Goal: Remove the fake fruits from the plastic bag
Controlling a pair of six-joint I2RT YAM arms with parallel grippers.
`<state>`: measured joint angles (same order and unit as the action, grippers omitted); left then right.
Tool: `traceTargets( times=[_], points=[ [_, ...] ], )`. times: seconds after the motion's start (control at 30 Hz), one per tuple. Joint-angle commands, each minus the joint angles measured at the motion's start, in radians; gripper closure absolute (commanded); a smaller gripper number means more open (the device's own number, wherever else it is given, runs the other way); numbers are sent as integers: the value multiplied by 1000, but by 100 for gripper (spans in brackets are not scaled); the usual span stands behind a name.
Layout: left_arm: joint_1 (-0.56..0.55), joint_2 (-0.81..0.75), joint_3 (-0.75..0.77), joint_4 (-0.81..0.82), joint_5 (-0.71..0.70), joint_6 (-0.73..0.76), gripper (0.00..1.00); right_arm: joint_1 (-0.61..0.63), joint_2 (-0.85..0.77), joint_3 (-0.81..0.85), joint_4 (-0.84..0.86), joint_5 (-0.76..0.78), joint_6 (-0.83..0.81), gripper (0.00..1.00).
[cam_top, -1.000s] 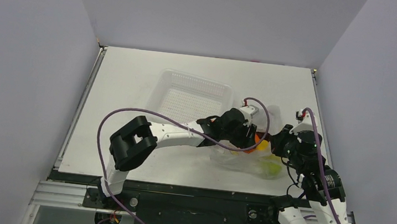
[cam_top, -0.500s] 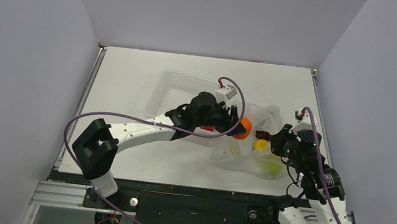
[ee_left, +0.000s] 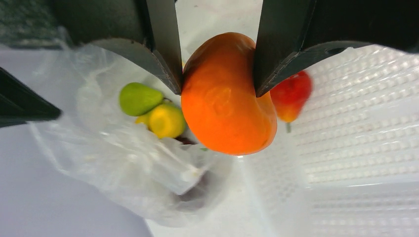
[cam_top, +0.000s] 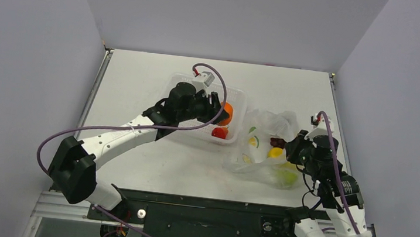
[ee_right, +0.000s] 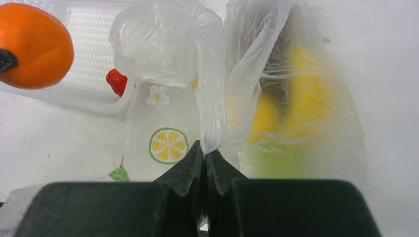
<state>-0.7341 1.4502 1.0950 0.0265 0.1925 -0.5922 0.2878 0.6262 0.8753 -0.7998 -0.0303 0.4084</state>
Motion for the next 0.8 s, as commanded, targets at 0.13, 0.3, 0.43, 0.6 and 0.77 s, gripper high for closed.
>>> traceTargets(
  times=[0.13,0.3,0.43,0.6,0.77],
  points=[
    [53,132,184,-355,-180,159,93,2,21,26,48,23,-14,100],
    [52,276,284,-490,-293,177,93,0,23,42,48,26,-14,100],
    [53,357,318,-523,-349,184,92,0,23,41,43,27,-15,100],
    [53,409,307,-517,-348,184,81,-1,13,36,41,27,-13,100],
    [52,406,281,-490,-285,177,60,-1,16,40,41,24,-14,100]
  ],
)
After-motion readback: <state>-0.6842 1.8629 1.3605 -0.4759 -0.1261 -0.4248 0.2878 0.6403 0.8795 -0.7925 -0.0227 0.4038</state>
